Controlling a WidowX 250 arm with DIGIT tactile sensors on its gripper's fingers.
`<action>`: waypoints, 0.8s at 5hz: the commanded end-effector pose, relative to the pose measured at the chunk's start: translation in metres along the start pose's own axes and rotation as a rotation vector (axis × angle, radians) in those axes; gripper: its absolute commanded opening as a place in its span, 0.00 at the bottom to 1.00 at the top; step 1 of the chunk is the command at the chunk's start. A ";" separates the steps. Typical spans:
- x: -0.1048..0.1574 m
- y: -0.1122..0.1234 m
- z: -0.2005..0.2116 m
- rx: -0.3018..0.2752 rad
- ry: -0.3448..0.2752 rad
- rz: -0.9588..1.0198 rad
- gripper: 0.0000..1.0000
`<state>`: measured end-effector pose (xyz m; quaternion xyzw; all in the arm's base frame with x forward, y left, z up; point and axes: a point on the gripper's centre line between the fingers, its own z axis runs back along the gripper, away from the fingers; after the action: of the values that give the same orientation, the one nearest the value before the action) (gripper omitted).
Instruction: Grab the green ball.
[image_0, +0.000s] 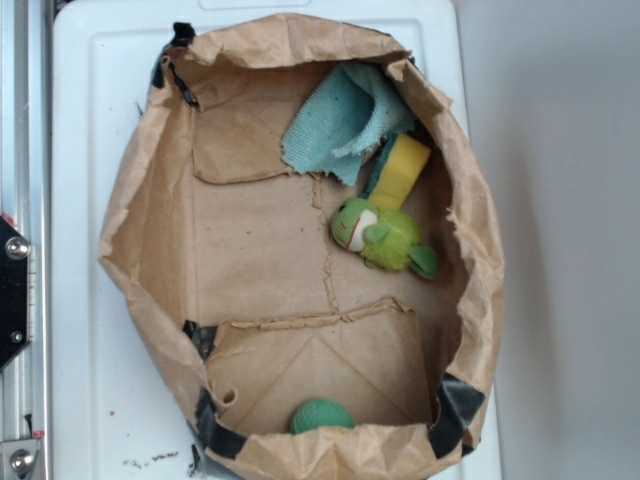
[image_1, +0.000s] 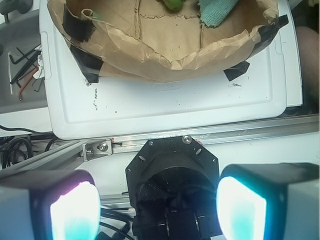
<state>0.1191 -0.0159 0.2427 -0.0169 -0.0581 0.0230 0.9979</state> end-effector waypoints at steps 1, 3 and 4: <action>0.000 0.000 0.000 0.000 0.000 0.000 1.00; 0.074 0.009 -0.023 0.051 0.011 -0.193 1.00; 0.099 0.022 -0.033 0.024 0.003 -0.286 1.00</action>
<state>0.2187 0.0077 0.2062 -0.0023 -0.0340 -0.1343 0.9904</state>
